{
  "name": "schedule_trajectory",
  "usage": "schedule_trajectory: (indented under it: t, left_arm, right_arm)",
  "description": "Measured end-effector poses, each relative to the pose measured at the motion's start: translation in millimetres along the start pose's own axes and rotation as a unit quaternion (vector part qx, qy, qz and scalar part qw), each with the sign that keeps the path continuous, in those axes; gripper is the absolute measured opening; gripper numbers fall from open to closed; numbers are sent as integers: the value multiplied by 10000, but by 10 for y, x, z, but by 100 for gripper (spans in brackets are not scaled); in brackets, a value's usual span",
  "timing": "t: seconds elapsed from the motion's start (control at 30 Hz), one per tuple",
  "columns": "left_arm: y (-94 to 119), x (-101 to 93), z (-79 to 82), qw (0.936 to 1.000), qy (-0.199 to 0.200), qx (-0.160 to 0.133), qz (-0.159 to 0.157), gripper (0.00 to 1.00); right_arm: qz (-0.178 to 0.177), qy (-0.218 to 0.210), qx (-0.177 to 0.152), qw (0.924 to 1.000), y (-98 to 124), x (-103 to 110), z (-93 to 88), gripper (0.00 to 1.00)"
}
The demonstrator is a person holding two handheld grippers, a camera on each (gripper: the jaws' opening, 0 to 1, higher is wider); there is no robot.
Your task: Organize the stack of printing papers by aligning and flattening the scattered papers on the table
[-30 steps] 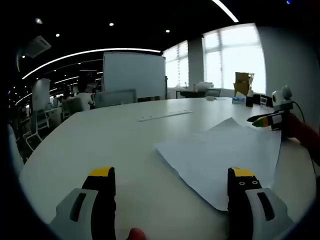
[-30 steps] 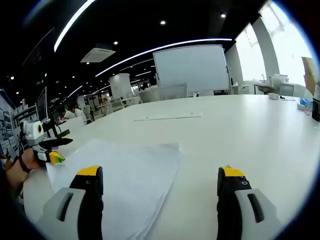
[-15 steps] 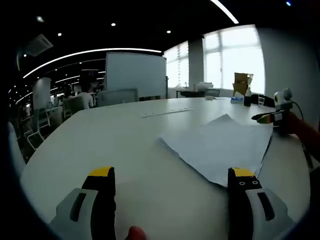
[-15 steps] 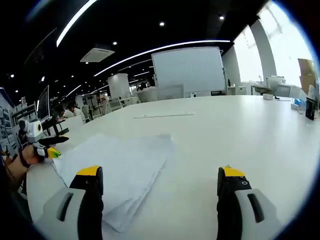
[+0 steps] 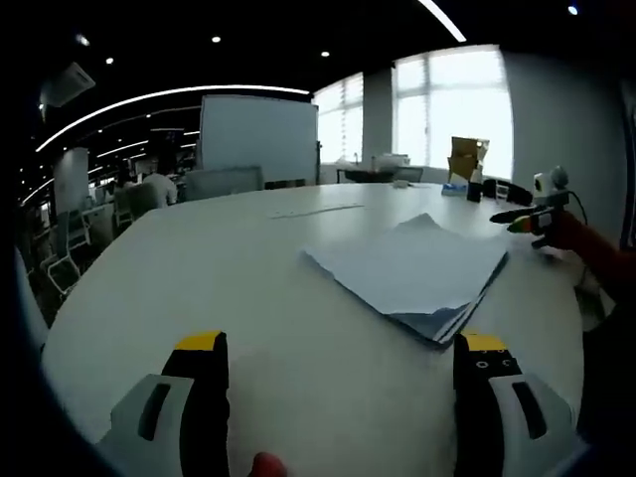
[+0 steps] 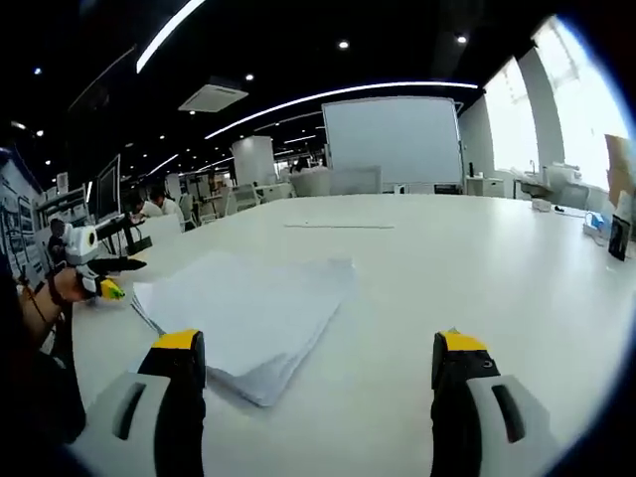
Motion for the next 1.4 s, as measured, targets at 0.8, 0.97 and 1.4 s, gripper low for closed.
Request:
schedule_trajectory:
  t: [0.8,0.97,1.4]
  left_arm:
    - [540,-213,329,9983,237,117,-519,97]
    - [546,-250,345,9978,239,124,-600,97]
    - [550,-296,345,9961,395,22,-789,97]
  right_arm:
    - [-221,418,181,9987,578,-216,128,90]
    - [-337,732,282,9963,639,-224,156,90]
    - [-397,807,275,9956,645,-216,169,90]
Point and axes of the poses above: the point that each gripper's makers call its tool centre point, and the gripper's own axes: y roughly backward along the fingers, x roughly to its left, z roughly out of its top, the point moved 10 cm from there along y, roughly backward along the fingers, and after that the axes turned 10 degrees about -z, right-handed, at the moved point
